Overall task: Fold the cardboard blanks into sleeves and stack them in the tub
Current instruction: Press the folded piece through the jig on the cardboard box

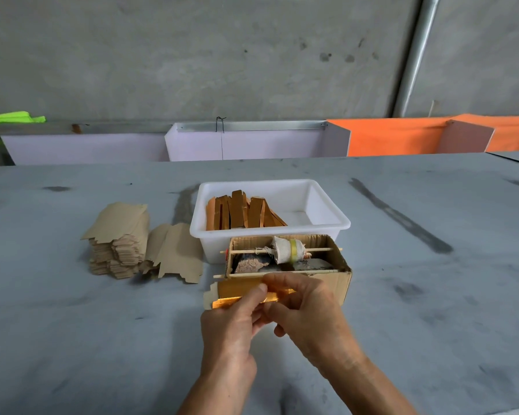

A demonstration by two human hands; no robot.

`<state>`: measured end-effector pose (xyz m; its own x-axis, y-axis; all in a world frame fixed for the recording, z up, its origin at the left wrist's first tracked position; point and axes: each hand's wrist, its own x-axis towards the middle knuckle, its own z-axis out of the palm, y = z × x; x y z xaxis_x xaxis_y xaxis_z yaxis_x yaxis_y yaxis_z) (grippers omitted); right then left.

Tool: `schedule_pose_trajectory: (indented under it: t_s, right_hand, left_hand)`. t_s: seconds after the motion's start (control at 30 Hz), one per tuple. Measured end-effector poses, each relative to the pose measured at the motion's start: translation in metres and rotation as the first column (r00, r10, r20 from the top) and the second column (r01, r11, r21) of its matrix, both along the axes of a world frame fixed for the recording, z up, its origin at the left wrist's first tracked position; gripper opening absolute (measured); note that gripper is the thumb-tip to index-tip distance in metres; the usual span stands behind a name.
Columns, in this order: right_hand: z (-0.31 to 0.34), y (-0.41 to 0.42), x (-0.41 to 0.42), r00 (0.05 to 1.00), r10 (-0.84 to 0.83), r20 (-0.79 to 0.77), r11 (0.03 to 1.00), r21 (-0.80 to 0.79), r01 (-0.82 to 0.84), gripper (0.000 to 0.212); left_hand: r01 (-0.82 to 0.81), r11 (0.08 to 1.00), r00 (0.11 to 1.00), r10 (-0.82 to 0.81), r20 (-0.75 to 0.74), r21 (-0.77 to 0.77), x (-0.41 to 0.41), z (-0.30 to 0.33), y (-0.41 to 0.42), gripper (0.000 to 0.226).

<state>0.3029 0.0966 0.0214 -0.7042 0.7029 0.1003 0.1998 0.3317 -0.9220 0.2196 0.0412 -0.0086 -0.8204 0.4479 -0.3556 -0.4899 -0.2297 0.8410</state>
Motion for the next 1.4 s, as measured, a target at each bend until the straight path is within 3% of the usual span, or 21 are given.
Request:
schedule_pose_trajectory:
  t_s: [0.13,0.2,0.37,0.53,0.57,0.73,0.9,1.07,1.4]
  right_hand:
    - [-0.014,-0.011,-0.003,0.987,-0.155,-0.046,0.983,0.088,0.158,0.054]
    - [-0.02,-0.022,-0.006,0.963,-0.248,-0.101,0.966,0.054,0.254,0.053]
    - [-0.024,-0.028,-0.01,0.876,-0.439,-0.201,0.879,-0.299,0.372,0.043]
    - [-0.019,-0.024,-0.006,0.883,-0.392,-0.258,0.806,-0.558,0.195,0.007]
    - [-0.019,-0.022,-0.004,0.895,-0.368,-0.253,0.803,-0.572,0.169,0.008]
    - [-0.019,-0.016,0.002,0.921,-0.311,-0.233,0.802,-0.585,0.122,0.02]
    - [-0.014,-0.018,0.002,0.932,-0.205,-0.298,0.831,-0.556,0.005,0.009]
    - [-0.018,-0.016,0.001,0.932,-0.22,-0.289,0.843,-0.536,0.033,0.015]
    - [-0.019,-0.007,-0.003,0.927,-0.216,-0.306,0.918,-0.388,0.086,0.029]
  left_hand:
    - [-0.042,0.998,0.986,0.035,0.165,0.039,0.0,0.001,0.004,0.015]
    - [-0.049,0.997,0.977,0.034,0.209,0.066,0.0,0.003,0.005,0.011]
    - [-0.005,0.998,0.977,-0.007,0.211,0.059,0.001,0.009,0.006,0.012]
    - [-0.033,0.997,0.983,0.02,0.183,0.07,0.002,0.013,0.006,0.01]
    - [-0.044,0.997,0.986,0.032,0.166,0.07,0.001,0.013,0.006,0.01]
    - [-0.099,0.994,0.992,0.094,0.081,0.052,-0.002,0.015,0.006,0.014]
    - [-0.139,0.989,0.989,0.137,0.049,0.044,0.0,0.013,0.007,0.018]
    - [-0.13,0.99,0.99,0.127,0.058,0.051,0.004,0.012,0.008,0.012]
    - [-0.137,0.991,0.985,0.135,0.109,0.008,0.005,0.006,0.007,0.028]
